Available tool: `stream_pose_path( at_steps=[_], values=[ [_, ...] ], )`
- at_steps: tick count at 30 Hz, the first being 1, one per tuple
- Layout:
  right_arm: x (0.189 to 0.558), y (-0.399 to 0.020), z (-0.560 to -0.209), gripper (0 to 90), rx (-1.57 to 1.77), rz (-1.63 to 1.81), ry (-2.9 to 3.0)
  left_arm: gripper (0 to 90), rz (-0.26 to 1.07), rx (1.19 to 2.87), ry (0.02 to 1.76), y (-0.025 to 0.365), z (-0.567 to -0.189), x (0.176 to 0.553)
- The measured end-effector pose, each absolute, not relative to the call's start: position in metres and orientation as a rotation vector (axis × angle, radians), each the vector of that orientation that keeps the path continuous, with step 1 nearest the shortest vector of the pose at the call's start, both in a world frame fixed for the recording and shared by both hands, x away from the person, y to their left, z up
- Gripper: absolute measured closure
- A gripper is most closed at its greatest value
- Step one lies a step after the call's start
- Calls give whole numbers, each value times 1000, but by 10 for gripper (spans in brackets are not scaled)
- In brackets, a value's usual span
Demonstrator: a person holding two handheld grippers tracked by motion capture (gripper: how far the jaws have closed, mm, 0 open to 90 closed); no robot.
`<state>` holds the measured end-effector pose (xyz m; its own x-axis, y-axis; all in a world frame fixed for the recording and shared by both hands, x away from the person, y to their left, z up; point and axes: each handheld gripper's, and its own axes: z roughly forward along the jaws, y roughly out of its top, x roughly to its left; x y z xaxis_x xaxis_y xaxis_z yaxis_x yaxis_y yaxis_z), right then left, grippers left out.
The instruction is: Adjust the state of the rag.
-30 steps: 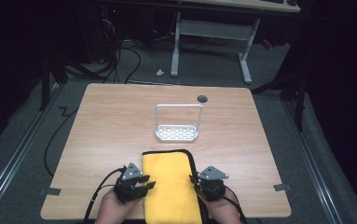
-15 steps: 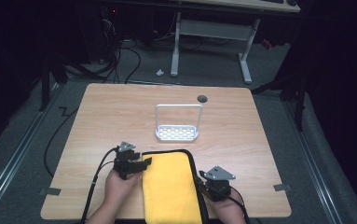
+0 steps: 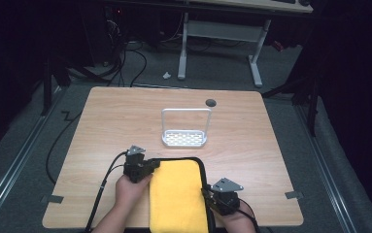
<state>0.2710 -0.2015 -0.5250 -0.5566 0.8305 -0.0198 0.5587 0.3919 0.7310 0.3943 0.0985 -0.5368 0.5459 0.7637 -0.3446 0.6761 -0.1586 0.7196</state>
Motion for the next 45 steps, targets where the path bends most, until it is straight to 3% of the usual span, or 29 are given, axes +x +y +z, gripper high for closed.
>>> stream_pose_path(
  at_steps=[4, 13, 27, 36, 45],
  values=[
    [282, -203, -514, 675, 1213, 1020, 2207, 786, 141, 1900, 1154, 96, -537, 393],
    [356, -195, -523, 541, 1389, 987, 2151, 786, 154, 1909, 1142, 95, -537, 391],
    [368, -191, -527, 527, 1418, 964, 2183, 758, 145, 1900, 1141, 97, -538, 390],
    [365, -184, -525, 756, 1439, 980, 2219, 765, 140, 1897, 1144, 97, -538, 390],
    [360, -179, -527, 833, 1377, 973, 2214, 763, 144, 1898, 1145, 97, -538, 390]
  ],
)
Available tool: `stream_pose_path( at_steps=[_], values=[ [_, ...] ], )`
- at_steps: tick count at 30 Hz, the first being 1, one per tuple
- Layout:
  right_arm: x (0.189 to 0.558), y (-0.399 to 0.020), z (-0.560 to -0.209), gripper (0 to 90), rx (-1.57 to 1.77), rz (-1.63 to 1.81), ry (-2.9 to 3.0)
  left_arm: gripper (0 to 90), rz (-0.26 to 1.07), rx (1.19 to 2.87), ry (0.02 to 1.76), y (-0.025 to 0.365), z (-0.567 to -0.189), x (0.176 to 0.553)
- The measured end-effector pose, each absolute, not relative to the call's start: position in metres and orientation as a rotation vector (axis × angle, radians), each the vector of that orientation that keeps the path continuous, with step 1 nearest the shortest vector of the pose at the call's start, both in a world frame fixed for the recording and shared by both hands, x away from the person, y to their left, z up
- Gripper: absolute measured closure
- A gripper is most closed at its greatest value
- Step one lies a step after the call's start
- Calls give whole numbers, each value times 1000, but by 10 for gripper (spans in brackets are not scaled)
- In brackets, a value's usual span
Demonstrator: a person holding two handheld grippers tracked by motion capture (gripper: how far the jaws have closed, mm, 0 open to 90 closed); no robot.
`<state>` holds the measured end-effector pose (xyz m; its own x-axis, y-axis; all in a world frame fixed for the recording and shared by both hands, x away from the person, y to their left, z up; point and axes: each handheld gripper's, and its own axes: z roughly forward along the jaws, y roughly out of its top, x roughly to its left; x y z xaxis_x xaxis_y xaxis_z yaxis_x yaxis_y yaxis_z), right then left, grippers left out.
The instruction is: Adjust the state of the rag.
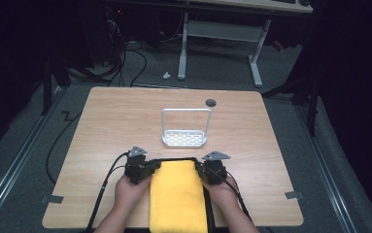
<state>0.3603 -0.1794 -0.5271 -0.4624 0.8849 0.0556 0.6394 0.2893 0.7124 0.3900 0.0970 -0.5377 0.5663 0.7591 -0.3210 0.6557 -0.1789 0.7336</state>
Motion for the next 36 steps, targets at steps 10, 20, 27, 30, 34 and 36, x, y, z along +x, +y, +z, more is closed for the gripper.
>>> stream_pose_path(
  at_steps=[10, 20, 27, 30, 34, 36],
  values=[
    [347, -182, -512, 833, 1244, 1071, 2139, 815, 177, 1836, 1122, 99, -527, 384],
    [330, -189, -491, 833, 1180, 1206, 2027, 818, 313, 1740, 1022, 95, -495, 361],
    [316, -192, -475, 833, 1129, 1253, 1959, 818, 322, 1687, 965, 96, -476, 349],
    [310, -194, -468, 833, 1106, 1276, 1927, 820, 345, 1680, 929, 96, -467, 345],
    [305, -194, -457, 833, 1078, 1287, 1894, 822, 366, 1659, 894, 96, -455, 341],
    [303, -194, -451, 833, 1063, 1301, 1879, 821, 379, 1648, 879, 96, -450, 340]
  ],
)
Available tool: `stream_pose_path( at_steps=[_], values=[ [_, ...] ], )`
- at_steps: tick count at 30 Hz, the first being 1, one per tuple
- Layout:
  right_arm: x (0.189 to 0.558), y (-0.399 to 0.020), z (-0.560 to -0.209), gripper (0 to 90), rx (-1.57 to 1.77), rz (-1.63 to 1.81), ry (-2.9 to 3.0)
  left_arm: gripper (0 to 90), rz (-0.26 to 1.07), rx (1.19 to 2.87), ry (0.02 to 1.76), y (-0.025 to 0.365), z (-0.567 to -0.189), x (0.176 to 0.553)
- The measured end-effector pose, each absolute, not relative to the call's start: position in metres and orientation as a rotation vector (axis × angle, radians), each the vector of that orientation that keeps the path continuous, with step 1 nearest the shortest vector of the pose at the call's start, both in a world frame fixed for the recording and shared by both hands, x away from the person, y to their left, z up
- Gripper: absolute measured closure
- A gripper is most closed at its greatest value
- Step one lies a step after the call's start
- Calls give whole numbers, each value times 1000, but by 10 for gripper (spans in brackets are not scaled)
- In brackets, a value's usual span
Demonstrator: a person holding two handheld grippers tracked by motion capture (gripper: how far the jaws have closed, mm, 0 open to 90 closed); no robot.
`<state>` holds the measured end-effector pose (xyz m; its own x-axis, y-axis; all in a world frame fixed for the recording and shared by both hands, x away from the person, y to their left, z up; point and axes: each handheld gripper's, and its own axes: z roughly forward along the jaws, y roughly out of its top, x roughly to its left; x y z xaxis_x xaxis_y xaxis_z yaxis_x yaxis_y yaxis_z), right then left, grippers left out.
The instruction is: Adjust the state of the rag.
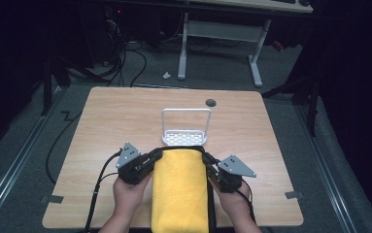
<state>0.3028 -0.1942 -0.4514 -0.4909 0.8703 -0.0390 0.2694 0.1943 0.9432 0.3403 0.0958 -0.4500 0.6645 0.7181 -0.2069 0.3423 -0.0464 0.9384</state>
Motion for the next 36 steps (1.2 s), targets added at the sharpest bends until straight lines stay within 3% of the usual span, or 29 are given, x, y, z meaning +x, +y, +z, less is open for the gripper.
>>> stream_pose_path(
  at_steps=[7, 16, 36],
  values=[
    [303, -192, -430, 831, 1025, 1315, 1827, 821, 402, 1621, 858, 93, -436, 352],
    [331, -195, -418, 831, 1060, 1302, 1791, 822, 448, 1616, 836, 89, -415, 377],
    [327, -199, -348, 831, 942, 1370, 1611, 826, 563, 1517, 706, 85, -335, 374]
  ],
)
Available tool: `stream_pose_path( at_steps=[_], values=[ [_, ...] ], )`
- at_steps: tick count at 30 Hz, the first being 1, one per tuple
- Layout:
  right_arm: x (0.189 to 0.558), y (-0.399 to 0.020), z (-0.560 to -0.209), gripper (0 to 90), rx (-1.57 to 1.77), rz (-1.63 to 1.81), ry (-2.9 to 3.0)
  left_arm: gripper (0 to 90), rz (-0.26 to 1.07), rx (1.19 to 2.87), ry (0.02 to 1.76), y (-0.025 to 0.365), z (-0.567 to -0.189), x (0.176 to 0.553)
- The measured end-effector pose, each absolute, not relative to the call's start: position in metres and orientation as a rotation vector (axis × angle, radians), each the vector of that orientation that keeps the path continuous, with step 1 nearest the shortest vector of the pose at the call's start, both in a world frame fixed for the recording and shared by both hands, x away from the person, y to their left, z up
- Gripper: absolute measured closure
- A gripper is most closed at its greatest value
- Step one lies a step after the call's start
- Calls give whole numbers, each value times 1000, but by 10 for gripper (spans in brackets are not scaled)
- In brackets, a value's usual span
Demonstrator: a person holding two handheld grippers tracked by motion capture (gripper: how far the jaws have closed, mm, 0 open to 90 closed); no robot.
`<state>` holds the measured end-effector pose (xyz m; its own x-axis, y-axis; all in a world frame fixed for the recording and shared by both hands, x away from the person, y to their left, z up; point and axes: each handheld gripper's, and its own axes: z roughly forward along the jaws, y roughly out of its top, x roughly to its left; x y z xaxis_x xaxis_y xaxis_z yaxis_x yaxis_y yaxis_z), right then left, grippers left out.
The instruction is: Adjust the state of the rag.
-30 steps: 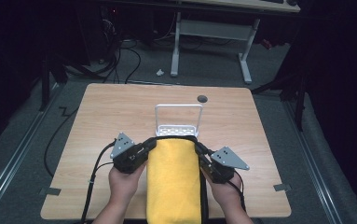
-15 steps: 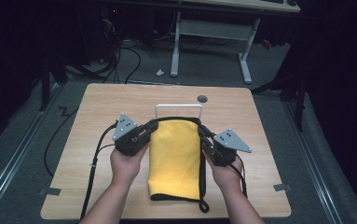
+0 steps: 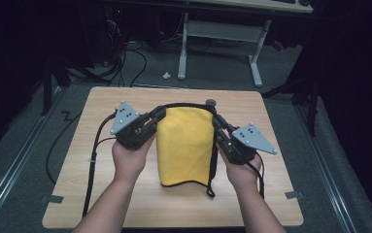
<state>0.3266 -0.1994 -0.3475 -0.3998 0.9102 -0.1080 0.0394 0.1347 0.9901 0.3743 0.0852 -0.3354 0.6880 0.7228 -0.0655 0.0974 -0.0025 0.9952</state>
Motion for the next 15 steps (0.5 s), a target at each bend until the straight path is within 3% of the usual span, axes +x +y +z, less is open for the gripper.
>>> stream_pose_path(
  at_steps=[15],
  values=[
    [333, -203, -306, 831, 924, 1395, 1544, 827, 608, 1479, 647, 81, -292, 377]
  ],
)
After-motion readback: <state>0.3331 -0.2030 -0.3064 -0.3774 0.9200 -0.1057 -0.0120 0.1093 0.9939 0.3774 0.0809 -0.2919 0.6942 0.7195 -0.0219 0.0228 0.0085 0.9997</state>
